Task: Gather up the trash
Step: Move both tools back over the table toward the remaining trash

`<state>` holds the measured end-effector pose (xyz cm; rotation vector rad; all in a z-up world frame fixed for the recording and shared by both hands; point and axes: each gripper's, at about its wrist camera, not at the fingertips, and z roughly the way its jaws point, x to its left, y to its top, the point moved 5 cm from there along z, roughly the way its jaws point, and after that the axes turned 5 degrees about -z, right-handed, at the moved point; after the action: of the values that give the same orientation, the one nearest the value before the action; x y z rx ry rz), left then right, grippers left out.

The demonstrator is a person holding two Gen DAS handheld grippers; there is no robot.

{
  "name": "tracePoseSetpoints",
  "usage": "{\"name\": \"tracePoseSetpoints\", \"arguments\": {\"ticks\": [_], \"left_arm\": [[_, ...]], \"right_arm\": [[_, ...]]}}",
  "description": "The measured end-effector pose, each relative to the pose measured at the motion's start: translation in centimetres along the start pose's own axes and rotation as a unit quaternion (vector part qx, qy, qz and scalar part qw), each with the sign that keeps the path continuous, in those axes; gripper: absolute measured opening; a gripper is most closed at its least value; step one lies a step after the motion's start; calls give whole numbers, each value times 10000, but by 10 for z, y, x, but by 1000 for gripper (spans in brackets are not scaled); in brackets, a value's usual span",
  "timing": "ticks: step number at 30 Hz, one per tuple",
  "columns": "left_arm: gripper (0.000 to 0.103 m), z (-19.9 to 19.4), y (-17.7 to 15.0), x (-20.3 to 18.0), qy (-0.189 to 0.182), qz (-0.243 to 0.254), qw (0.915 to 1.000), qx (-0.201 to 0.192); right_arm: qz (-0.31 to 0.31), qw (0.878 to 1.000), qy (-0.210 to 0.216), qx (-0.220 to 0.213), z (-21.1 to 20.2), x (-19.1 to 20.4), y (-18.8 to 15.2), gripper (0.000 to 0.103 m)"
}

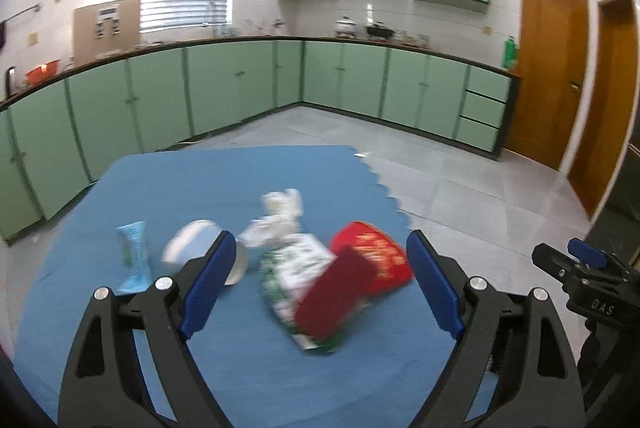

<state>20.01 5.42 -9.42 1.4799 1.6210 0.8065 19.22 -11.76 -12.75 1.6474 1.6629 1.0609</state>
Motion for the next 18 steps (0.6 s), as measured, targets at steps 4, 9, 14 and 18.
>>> {"name": "tracePoseSetpoints", "arguments": {"ticks": [4, 9, 14, 18], "left_arm": [[84, -10, 1, 27, 261, -54, 9996, -80], [84, -17, -8, 60, 502, -188, 9986, -34], [84, -19, -17, 88, 734, -275, 9969, 22], [84, -17, -23, 102, 896, -251, 9956, 53]], "right_arm": [[-160, 9997, 200, 18, 7, 30, 1, 97], [-365, 9984, 423, 49, 17, 66, -2, 97], [-538, 9968, 577, 100, 29, 96, -6, 97], [-600, 9961, 630, 173, 41, 115, -10, 97]]}}
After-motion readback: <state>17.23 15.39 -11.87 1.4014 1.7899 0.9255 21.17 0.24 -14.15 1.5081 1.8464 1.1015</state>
